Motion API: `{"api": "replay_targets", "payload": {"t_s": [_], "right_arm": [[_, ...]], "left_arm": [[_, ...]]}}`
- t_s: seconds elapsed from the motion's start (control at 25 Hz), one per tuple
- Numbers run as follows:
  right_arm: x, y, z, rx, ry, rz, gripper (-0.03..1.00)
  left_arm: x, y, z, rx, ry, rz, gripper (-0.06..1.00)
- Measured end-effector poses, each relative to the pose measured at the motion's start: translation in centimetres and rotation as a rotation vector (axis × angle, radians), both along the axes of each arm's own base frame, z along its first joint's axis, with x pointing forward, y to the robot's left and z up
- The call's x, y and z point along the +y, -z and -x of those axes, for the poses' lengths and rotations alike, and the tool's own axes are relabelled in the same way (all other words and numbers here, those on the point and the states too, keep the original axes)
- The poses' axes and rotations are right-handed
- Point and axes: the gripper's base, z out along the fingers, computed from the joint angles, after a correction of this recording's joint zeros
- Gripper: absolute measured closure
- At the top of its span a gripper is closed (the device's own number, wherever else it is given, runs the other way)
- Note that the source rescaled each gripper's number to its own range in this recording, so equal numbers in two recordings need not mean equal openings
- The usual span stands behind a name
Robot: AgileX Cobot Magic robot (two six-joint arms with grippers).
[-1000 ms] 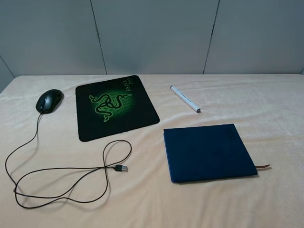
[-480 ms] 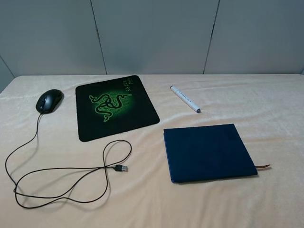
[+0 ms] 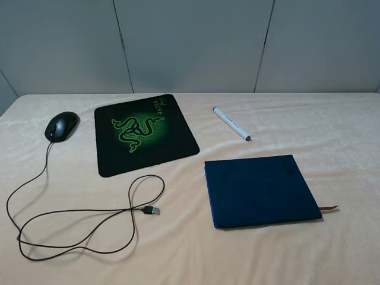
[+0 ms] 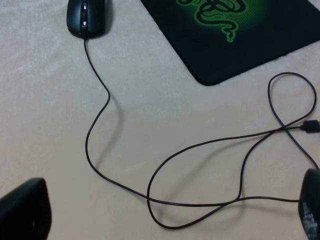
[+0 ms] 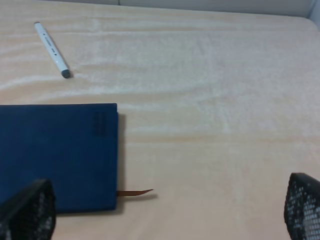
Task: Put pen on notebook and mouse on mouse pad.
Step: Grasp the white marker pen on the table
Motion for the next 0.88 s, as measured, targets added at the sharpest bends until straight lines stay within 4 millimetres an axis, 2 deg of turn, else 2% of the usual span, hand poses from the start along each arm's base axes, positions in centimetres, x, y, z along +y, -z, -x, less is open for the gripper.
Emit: {"api": "replay_targets", "payload": {"t_s": [0.16,0.32,0.56,0.76,0.88], "right_arm": [[0.3,-1.1,-0.4,0.012,-0.018,-0.028,-0.03],[0.3,-3.8,-2.5,0.050,-0.016,-0.030,-0.03],[0.4,-8.0,-8.1,0.087,-0.031,-0.018,-0.03],[0.7,-8.6,-13.8,0.189,-0.102,0.038,-0.03],[1.7,-8.4,-17.0,0.223,-0.175,0.058,-0.03]], "left_arm": [[0.0,0.0,0.0,0.000,0.000,0.000,-0.06],[0.0,0.0,0.0,0.000,0.000,0.000,-0.06],[0.0,0.0,0.0,0.000,0.000,0.000,-0.06],[0.0,0.0,0.0,0.000,0.000,0.000,-0.05],[0.0,0.0,0.0,0.000,0.000,0.000,-0.04]]}}
